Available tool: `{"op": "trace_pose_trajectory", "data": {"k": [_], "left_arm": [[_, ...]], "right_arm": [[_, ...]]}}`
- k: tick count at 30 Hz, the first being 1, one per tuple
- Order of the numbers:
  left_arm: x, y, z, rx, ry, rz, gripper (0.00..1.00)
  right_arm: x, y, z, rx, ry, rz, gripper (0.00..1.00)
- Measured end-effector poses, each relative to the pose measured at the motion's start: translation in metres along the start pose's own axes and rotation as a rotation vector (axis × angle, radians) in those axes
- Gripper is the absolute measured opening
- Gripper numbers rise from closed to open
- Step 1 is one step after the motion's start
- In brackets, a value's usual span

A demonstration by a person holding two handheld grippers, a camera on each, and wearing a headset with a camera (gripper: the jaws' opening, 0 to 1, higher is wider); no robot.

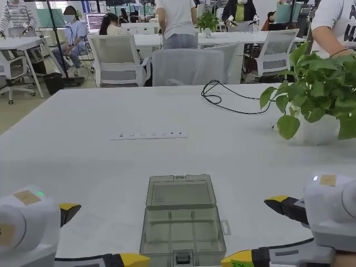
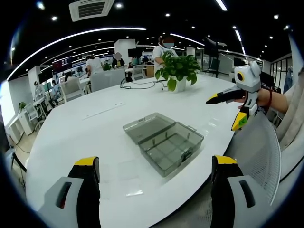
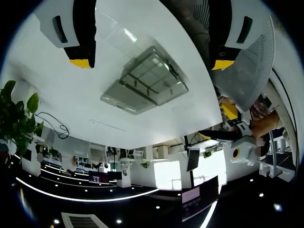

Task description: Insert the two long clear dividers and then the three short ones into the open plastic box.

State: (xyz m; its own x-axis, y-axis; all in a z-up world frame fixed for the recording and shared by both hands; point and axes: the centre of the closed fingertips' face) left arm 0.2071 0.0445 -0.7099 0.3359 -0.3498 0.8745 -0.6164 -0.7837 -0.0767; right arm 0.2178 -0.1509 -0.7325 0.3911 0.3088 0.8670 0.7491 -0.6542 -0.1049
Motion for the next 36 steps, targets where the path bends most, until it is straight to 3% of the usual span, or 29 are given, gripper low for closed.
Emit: {"op": "trace_pose_trajectory", "data": {"k": [17,25,36], "left_arm": [[-0.003,0.001,-0.005,0.001,-0.001,0.000,1.00],[-0.011,0.003,-0.006,-0.006,-0.023,-0.002,0.99],[-0.013,-0.004,-0.009,0.006,-0.030,-0.009,0.97]], "right_arm": [[-0.002,-0.003,0.001,0.007,-0.018,-0.013,1.00],[-0.005,-0.005,0.004,0.016,-0.021,-0.005,1.00],[-0.006,-0.005,0.007,0.026,-0.036,-0.007,1.00]]}}
Point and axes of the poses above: the centre of the closed fingertips' face, and the gripper's own axes: z roughly forward along the fingers, y roughly to its right, x roughly out of its top, and after that the axes turned 3 degrees about z, right-handed
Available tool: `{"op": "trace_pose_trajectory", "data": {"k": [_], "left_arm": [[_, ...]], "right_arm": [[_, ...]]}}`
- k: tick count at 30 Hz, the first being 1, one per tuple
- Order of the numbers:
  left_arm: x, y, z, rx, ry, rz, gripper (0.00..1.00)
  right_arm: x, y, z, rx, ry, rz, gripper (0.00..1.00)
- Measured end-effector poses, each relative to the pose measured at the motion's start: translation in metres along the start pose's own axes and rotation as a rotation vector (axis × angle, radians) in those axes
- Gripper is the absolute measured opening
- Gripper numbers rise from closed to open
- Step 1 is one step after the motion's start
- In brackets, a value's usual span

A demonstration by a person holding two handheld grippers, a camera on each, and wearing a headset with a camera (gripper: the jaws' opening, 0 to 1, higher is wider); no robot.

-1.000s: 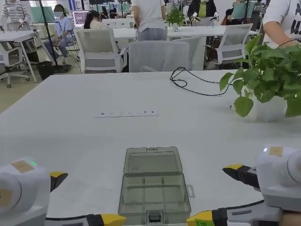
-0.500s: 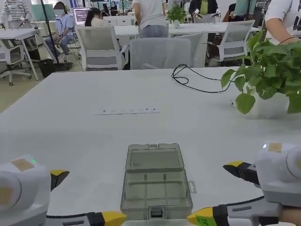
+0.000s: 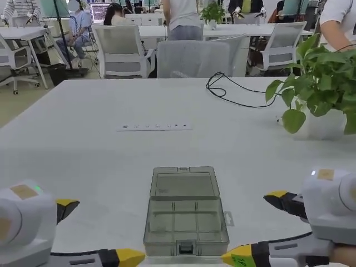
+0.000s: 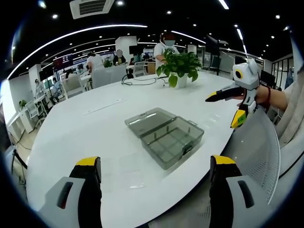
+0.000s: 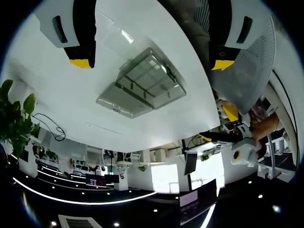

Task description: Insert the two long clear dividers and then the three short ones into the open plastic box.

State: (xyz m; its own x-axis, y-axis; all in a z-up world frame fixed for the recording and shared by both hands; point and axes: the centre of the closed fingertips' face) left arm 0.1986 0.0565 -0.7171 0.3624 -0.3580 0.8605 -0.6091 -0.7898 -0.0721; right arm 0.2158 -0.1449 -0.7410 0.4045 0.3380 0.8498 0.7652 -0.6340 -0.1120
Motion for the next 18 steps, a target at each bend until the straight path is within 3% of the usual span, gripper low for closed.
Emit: {"op": "trace_pose_trajectory", "data": {"k": [18], "left_arm": [[0.0000,-0.0008,0.0042,-0.006,-0.003,-0.016,0.92]], "right_arm": [[-0.0007,0.0015,0.0024,0.013,-0.014,0.001,1.00]]}}
Point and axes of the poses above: the centre of the closed fingertips' face, and the gripper's own axes: z roughly forward along the fingers, y roughly to its right, x roughly out of its top, and after that the axes turned 3 degrees about z, right-handed
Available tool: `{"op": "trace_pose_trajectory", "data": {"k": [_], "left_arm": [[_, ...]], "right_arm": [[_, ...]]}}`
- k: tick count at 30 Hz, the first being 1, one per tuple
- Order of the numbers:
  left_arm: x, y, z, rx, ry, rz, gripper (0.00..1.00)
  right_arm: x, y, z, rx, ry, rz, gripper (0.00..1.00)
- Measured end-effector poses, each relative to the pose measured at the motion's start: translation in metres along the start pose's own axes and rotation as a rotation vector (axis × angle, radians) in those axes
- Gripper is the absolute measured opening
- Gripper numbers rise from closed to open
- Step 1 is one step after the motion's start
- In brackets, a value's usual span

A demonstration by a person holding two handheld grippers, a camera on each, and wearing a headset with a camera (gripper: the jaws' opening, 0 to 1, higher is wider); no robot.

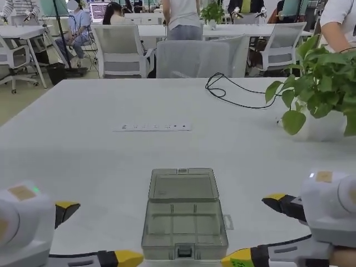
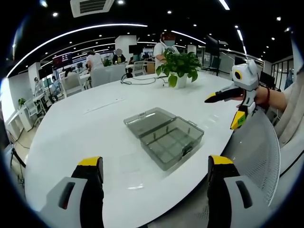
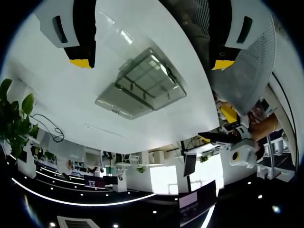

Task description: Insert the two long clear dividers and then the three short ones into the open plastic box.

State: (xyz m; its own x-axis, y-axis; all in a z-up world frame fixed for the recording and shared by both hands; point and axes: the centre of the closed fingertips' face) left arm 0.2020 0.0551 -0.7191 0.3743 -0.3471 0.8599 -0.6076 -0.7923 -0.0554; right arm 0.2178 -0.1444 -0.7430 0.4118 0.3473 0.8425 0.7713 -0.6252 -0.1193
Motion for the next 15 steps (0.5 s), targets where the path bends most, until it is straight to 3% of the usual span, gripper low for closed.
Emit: {"op": "trace_pose_trajectory", "data": {"k": [3,5,15], "left_arm": [[-0.009,-0.009,0.000,0.028,-0.043,-0.051,0.85],[-0.009,-0.014,0.000,0.044,-0.042,-0.037,0.83],[-0.024,-0.038,0.007,0.083,-0.118,-0.040,0.68]], "right_arm": [[0.000,0.000,0.000,0.002,0.000,0.001,1.00],[0.000,0.000,-0.001,0.002,0.001,0.005,1.00],[-0.007,-0.001,-0.001,0.001,-0.011,0.019,1.00]]}}
Point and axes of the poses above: the centre of the closed fingertips' face, and the gripper's own axes: z roughly forward along the fingers, y roughly to its right, x roughly out of its top, and after that the axes turned 3 degrees about z, right-handed
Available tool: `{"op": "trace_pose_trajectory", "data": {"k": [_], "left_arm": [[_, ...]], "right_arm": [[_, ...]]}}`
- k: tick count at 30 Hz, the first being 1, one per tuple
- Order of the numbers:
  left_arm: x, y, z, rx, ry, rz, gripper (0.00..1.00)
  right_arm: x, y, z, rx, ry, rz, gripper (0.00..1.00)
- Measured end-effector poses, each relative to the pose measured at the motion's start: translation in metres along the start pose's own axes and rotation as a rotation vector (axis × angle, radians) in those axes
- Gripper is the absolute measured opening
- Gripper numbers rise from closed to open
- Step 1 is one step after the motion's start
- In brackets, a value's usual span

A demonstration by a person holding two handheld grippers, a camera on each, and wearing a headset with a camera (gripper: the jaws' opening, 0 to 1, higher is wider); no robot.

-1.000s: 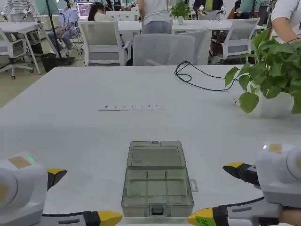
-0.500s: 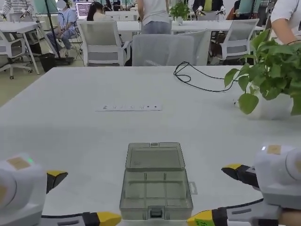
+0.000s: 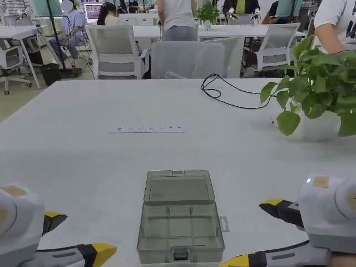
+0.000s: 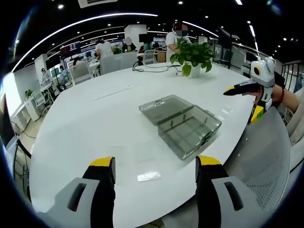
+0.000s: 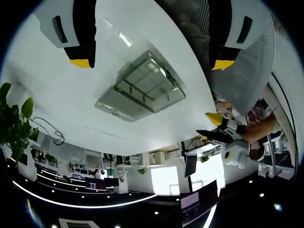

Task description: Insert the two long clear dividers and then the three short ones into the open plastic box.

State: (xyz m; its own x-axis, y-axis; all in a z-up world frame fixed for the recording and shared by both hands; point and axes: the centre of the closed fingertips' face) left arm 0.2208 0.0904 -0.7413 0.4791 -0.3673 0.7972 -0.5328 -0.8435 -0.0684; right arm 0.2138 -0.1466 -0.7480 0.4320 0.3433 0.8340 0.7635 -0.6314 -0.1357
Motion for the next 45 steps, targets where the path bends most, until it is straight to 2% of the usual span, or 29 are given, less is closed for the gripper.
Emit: {"op": "trace_pose_trajectory", "data": {"k": [5,8,9,13,19,22,26,30,37,41,45], "left_arm": [[-0.008,-0.013,0.006,0.030,-0.034,0.007,0.58],[-0.017,-0.022,0.010,0.047,-0.064,-0.011,0.53],[-0.017,-0.023,0.012,0.047,-0.062,-0.008,0.52],[-0.026,-0.034,0.016,0.068,-0.108,0.012,0.50],[-0.033,-0.051,0.025,0.092,-0.122,0.003,0.46],[-0.041,-0.059,0.030,0.102,-0.154,0.015,0.45],[-0.048,-0.064,0.036,0.090,-0.170,0.003,0.41],[-0.058,-0.069,0.042,0.087,-0.213,0.026,0.40],[-0.066,-0.080,0.054,0.068,-0.245,0.027,0.37],[-0.069,-0.082,0.059,0.043,-0.253,0.008,0.36],[-0.077,-0.087,0.063,0.038,-0.284,0.009,0.36]], "right_arm": [[0.000,0.000,0.001,-0.002,0.007,0.007,1.00],[0.000,0.001,0.002,-0.006,0.003,0.009,1.00],[0.000,0.001,0.002,-0.005,0.003,0.009,1.00],[0.001,0.002,0.004,-0.008,0.000,0.009,1.00],[0.000,0.003,0.007,-0.012,-0.004,0.016,1.00],[0.000,0.005,0.008,-0.019,-0.007,0.020,1.00],[-0.001,0.007,0.010,-0.024,-0.008,0.028,1.00],[-0.002,0.008,0.011,-0.028,-0.011,0.034,1.00],[-0.002,0.009,0.014,-0.033,-0.018,0.042,1.00],[-0.003,0.009,0.016,-0.035,-0.024,0.045,1.00],[-0.004,0.009,0.017,-0.039,-0.030,0.047,1.00]]}}
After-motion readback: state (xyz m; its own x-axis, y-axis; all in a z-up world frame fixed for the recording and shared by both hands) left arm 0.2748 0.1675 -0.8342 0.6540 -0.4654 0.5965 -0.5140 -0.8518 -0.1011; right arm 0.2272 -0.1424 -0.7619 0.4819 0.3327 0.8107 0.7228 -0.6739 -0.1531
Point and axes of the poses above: the centre of the closed fingertips' face, and the gripper's own axes: z roughly forward along the fingers, y roughly to its right, x roughly out of its top, and after that the axes turned 3 degrees about z, right-handed
